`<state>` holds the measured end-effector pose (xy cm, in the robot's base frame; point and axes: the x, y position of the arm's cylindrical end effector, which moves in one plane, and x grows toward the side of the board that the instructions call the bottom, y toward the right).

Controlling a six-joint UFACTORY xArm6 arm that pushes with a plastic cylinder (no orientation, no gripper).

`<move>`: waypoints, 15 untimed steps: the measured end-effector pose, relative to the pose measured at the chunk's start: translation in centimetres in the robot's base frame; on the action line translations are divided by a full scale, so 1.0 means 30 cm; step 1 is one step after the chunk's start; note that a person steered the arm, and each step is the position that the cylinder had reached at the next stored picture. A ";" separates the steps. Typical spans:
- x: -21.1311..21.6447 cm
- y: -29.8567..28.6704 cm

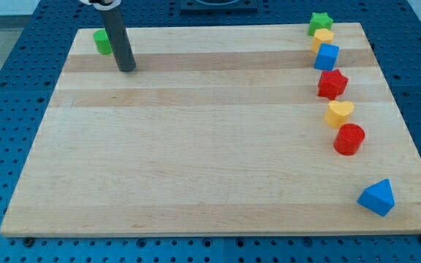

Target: Move the heart towards the top center of the board

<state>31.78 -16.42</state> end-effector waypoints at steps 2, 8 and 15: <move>0.230 0.374; 0.669 0.256; 0.647 1.403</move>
<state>51.20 25.67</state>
